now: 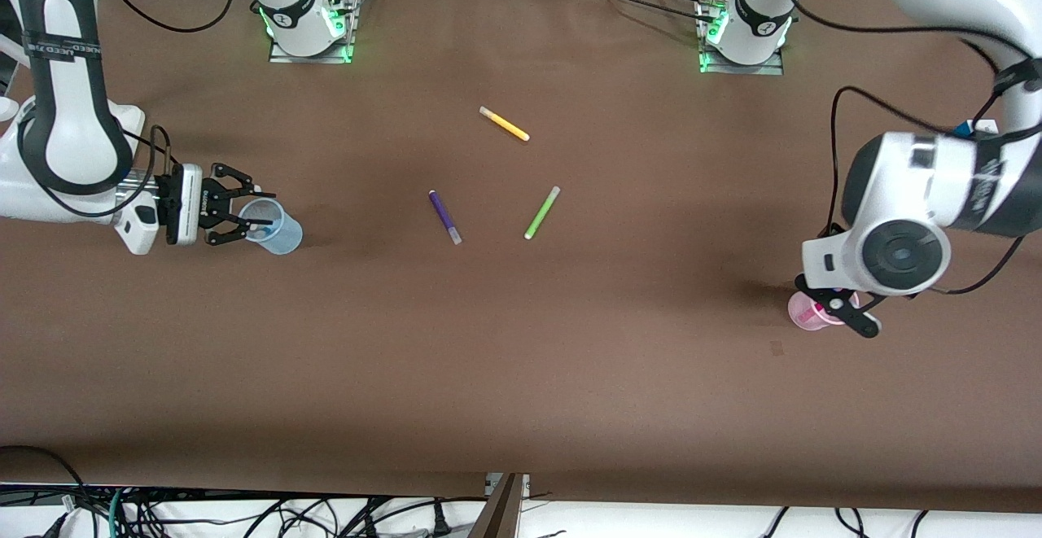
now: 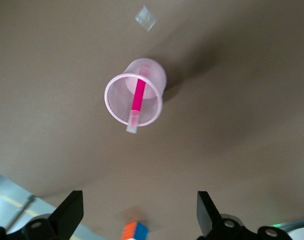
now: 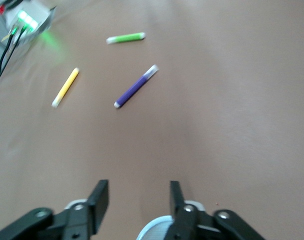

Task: Place pink and blue markers in matching cups

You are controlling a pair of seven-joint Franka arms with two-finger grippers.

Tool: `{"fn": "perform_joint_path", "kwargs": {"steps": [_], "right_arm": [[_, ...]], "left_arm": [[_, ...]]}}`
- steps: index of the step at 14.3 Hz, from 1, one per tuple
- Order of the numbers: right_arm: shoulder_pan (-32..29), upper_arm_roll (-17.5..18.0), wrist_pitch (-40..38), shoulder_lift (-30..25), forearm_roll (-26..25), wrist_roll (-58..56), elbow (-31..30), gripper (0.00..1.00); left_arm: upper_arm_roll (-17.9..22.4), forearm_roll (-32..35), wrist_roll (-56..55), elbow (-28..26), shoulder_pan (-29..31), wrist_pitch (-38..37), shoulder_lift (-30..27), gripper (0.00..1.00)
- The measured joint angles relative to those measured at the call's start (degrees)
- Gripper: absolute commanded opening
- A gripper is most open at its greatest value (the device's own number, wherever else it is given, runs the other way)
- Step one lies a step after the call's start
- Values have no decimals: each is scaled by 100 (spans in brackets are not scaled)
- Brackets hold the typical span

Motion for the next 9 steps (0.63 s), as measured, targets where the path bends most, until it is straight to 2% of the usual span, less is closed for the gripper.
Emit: {"fn": "perform_joint_path", "kwargs": {"steps": [1, 5, 7, 9], "right_arm": [[10, 7, -106, -13, -155, 647, 278, 100], [317, 41, -735, -43, -1507, 3801, 1639, 100], [545, 59, -930, -30, -2013, 5373, 2033, 100], [761, 73, -977, 1, -2414, 6618, 2180, 100]], "left_arm": [[-11, -282, -269, 217, -1, -164, -88, 100], [-8, -1166, -930, 715, 25, -680, -472, 100], [48, -1494, -1242, 906, 116, -1045, -639, 100], [130, -1692, -1816, 807, 204, -1090, -975, 100]]}}
